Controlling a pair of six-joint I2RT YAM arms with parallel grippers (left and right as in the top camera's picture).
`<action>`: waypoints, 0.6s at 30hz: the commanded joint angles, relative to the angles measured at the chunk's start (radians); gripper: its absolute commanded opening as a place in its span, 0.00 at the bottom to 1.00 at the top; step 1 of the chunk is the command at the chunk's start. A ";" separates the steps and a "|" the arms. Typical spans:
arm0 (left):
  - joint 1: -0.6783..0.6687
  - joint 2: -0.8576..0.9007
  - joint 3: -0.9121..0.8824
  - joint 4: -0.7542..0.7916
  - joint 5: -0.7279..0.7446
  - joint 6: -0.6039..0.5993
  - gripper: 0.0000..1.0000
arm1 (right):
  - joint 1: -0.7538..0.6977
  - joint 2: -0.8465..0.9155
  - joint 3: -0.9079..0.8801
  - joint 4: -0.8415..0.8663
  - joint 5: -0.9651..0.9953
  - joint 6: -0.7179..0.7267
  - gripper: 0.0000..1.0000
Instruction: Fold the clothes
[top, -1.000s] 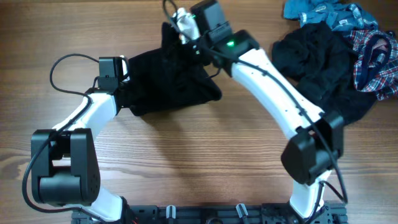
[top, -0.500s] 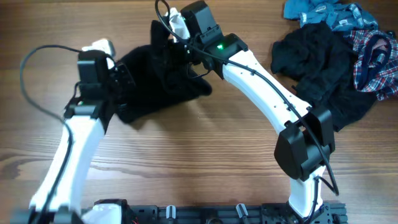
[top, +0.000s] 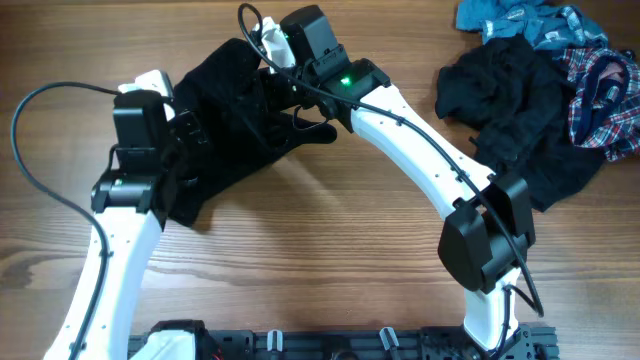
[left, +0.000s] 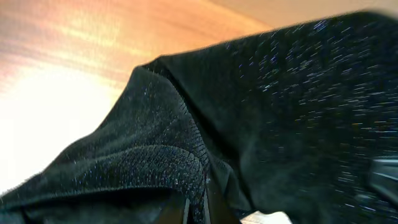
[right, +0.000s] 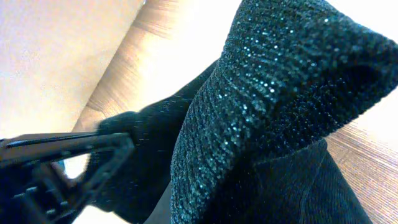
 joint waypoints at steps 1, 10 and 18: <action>-0.003 0.041 0.011 -0.001 -0.019 0.007 0.04 | 0.002 0.006 0.036 0.000 -0.027 -0.011 0.04; 0.004 0.048 0.011 -0.083 -0.166 0.005 0.04 | 0.000 0.006 0.036 -0.016 -0.019 -0.026 0.04; 0.091 0.064 0.005 -0.128 -0.195 -0.036 0.04 | 0.000 0.006 0.036 -0.021 -0.019 -0.034 0.04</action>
